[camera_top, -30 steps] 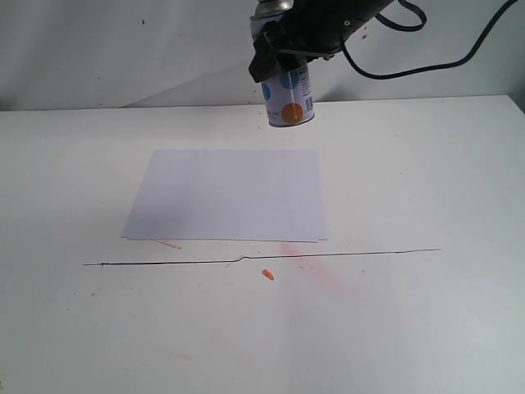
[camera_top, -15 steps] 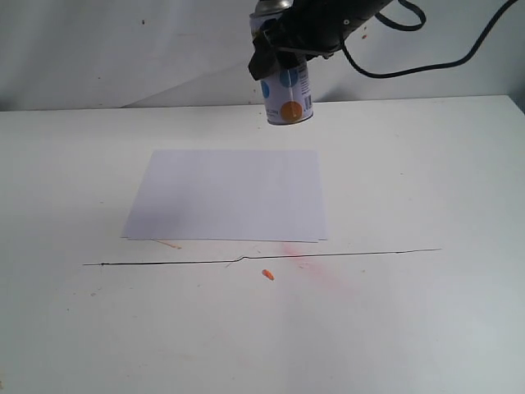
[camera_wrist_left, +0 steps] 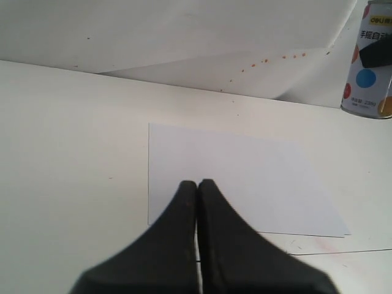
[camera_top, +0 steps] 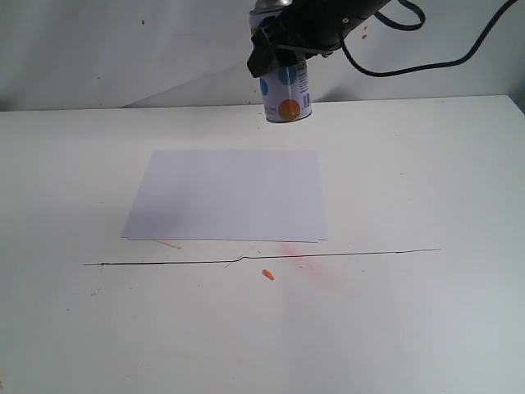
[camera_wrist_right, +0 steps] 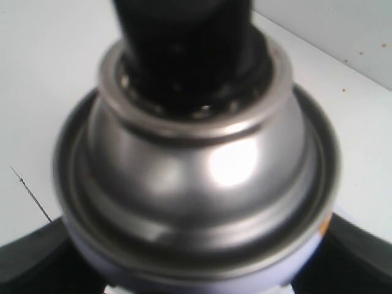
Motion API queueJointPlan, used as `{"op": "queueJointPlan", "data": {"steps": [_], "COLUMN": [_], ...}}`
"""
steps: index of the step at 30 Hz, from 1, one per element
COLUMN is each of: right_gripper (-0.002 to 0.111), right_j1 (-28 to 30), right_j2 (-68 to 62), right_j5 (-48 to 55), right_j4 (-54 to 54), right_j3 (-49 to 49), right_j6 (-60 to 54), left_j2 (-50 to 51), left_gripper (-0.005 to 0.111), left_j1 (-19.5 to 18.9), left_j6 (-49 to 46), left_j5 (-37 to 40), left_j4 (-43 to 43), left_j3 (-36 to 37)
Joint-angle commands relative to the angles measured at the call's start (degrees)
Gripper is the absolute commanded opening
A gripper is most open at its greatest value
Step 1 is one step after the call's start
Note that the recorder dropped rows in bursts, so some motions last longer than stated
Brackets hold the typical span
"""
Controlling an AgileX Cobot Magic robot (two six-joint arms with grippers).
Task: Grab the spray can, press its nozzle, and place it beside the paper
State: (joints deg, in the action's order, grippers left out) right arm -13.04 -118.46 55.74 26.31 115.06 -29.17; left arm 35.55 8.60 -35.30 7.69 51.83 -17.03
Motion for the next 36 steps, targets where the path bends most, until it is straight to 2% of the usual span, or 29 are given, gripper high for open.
{"op": "queueJointPlan", "data": {"steps": [1, 6, 20, 24, 30, 33, 36], "right_gripper": [0.000, 0.000, 0.000, 0.000, 0.000, 0.000, 0.000], "right_j1": [0.4, 0.4, 0.4, 0.4, -0.5, -1.7, -2.4], "right_j2": [3.7, 7.2, 20.9, 22.2, 22.7, 22.7, 22.7], "right_j5": [-4.2, -10.8, -50.7, -59.9, -70.9, -74.7, -77.5], "right_j4": [0.8, -0.3, 0.3, 0.3, -0.1, -4.8, -15.4], "right_j3": [0.7, -0.6, -37.8, -44.7, -49.9, -51.4, -52.7], "right_j6": [0.3, 0.6, 1.2, 1.2, 1.4, 4.3, 12.9], "left_j2": [-0.5, -0.5, -0.5, -0.5, -0.5, -0.5, -0.5], "left_gripper": [0.000, 0.000, 0.000, 0.000, 0.000, 0.000, 0.000], "left_j1": [-0.1, -0.1, -0.1, -0.1, -0.1, -0.1, -0.1], "left_j6": [0.6, 0.6, 0.6, 0.6, 0.6, 0.6, 0.6], "left_j5": [0.2, 0.2, 0.2, 0.2, 0.2, 0.2, 0.2], "left_j4": [0.3, 0.3, 0.3, 0.3, 0.3, 0.3, 0.3], "left_j3": [0.2, 0.2, 0.2, 0.2, 0.2, 0.2, 0.2]}}
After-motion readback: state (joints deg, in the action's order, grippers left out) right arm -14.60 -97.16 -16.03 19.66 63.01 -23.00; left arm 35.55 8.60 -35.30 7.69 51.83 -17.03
